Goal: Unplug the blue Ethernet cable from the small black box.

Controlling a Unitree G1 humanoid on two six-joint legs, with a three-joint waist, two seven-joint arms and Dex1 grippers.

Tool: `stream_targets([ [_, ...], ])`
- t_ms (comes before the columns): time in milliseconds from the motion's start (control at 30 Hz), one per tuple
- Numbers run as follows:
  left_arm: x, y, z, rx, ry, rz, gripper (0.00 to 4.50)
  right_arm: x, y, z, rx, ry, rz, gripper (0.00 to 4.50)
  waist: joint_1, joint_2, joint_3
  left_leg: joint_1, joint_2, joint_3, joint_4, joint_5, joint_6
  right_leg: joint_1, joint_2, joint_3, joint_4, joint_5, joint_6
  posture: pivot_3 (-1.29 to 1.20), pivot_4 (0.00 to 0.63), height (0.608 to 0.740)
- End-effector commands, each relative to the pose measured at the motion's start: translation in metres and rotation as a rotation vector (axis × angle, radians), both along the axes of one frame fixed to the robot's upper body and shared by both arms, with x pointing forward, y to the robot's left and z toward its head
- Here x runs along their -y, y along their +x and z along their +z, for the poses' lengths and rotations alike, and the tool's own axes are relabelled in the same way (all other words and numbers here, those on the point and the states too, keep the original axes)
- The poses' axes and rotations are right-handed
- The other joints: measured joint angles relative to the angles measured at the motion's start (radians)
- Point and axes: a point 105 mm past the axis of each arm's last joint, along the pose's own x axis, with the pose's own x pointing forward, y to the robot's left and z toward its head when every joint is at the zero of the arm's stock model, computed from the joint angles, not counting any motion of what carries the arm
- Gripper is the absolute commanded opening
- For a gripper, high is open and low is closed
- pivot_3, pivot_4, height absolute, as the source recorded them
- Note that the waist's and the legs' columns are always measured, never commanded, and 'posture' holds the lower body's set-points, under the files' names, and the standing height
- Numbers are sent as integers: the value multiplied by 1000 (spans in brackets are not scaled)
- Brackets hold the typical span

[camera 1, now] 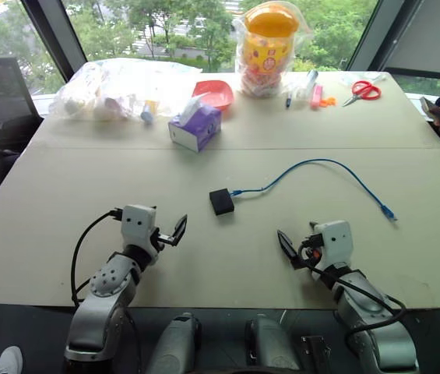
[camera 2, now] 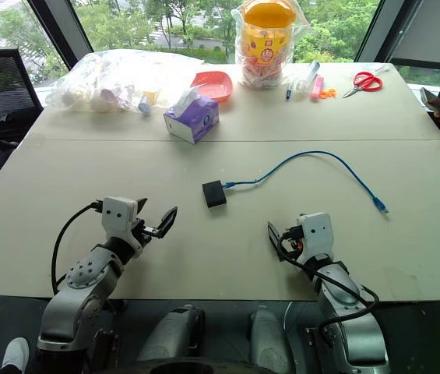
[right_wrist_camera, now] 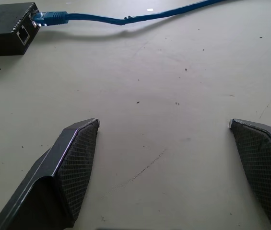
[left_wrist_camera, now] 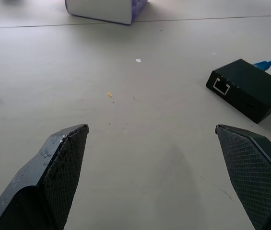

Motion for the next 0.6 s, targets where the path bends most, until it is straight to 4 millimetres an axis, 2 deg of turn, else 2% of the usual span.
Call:
stream_targets([
  [33, 1, 1, 11, 49, -4, -6, 4422, -2, 0, 7, 31, 1, 14, 4500, 0, 0, 0, 0, 0, 0, 0, 0, 0, 0, 0, 0, 0, 0, 0, 0, 150, 740],
  [600, 3, -3, 9, 48, -42, -38, 4422, -2, -3, 8, 19, -7, 46, 4500, 0, 0, 0, 0, 0, 0, 0, 0, 0, 0, 0, 0, 0, 0, 0, 0, 150, 740],
])
